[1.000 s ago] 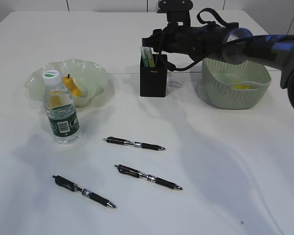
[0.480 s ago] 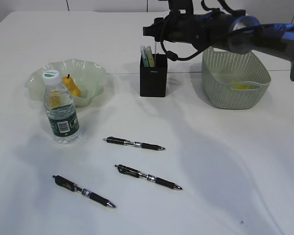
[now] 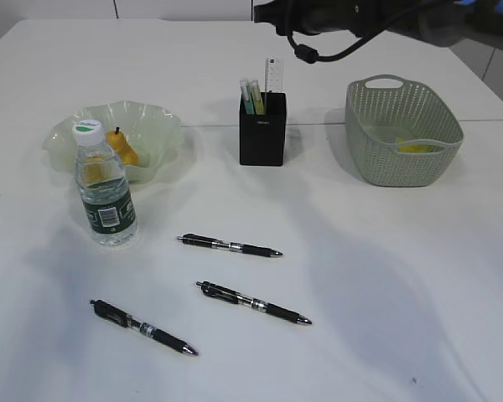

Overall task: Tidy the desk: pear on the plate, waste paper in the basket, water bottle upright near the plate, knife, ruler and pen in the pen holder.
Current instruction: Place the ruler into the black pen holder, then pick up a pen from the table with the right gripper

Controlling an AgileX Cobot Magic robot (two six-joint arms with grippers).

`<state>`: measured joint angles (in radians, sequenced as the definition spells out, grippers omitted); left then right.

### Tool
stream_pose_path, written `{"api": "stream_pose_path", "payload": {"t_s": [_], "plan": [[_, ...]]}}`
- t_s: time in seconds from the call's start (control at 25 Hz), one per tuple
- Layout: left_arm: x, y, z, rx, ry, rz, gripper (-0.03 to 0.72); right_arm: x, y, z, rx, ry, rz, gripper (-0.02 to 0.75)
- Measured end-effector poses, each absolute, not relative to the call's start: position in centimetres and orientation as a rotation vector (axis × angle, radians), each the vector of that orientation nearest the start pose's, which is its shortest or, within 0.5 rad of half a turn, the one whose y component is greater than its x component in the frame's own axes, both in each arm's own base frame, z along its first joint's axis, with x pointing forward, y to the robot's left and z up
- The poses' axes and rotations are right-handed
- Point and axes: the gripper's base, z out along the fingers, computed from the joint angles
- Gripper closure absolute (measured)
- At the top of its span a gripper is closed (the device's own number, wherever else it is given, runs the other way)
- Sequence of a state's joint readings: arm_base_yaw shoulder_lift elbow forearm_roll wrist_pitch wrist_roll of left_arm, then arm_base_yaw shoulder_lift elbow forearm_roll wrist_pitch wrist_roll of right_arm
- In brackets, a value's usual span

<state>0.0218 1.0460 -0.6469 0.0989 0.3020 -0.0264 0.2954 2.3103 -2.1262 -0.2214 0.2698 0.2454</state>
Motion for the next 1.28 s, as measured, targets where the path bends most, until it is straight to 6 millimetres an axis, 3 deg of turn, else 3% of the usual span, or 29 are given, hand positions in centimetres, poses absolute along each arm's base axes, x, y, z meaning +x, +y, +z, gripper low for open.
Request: {"api": "stream_pose_path", "payload": {"t_s": [0.24,0.48,0.76,1.04,1.28], "plan": [[21.3,0.7,28.1,0.035,2.154,0.081,0.286,51.6,14.9,31.4,-0.276,1.902,0.085,0.402],[21.3,0.7,28.1,0.036,2.151,0.081,0.286,49.7,14.1,34.3,-0.396,1.938,-0.029,0.403],[21.3,0.7,28.1,0.036,2.150,0.081,0.286,47.1,15.0,37.4,-0.492,1.951,-0.056,0.430],[21.3,0.7,28.1,0.036,2.150,0.081,0.286,45.7,16.7,36.9,-0.676,2.017,-0.106,0.454],[21.3,0.7,28.0,0.035,2.160,0.082,0.286,44.9,17.5,36.2,-0.792,2.078,-0.050,0.455]]}}
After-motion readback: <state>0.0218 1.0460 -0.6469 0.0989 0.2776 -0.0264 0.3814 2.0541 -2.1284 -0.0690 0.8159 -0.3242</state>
